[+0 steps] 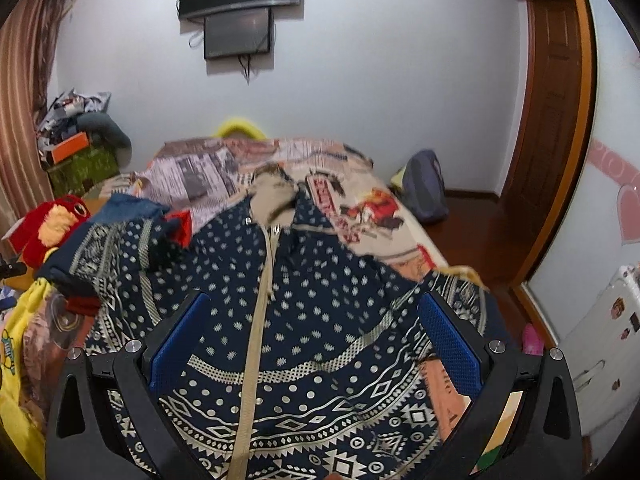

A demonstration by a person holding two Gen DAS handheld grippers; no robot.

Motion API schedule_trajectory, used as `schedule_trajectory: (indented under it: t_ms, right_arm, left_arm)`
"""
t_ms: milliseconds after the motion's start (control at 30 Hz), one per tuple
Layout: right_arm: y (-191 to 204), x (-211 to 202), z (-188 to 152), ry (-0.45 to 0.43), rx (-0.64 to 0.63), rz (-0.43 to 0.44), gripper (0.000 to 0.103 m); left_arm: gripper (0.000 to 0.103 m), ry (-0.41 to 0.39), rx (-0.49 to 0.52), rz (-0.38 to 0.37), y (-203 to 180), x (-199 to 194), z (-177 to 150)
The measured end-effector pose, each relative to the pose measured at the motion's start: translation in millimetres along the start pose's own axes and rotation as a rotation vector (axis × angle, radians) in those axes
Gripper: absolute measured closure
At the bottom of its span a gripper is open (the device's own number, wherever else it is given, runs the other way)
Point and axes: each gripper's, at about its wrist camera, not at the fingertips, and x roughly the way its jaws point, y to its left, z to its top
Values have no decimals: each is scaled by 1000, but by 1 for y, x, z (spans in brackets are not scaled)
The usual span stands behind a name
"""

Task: Fold large clothes
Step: 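Grasp the navy sleeve nearest the left tool with the left tool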

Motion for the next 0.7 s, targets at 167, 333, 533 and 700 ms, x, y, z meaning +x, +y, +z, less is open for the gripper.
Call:
schedule_trajectory:
  t_ms: [167, 333, 533, 700]
  right_arm:
    - [-1, 25, -1, 60, 15, 17, 0]
    - [3, 47, 3, 105, 14, 35, 0]
    - [12, 69, 15, 138, 12, 67, 0]
    - [25, 83, 24, 168, -21, 90, 0]
  left_arm:
    - [6, 76, -101, -86, 24, 39, 24]
    - [12, 117, -187, -154, 40, 72, 45]
    - [22, 117, -236, -154, 50, 103, 69]
    - [47, 53, -166, -31, 45, 108, 93]
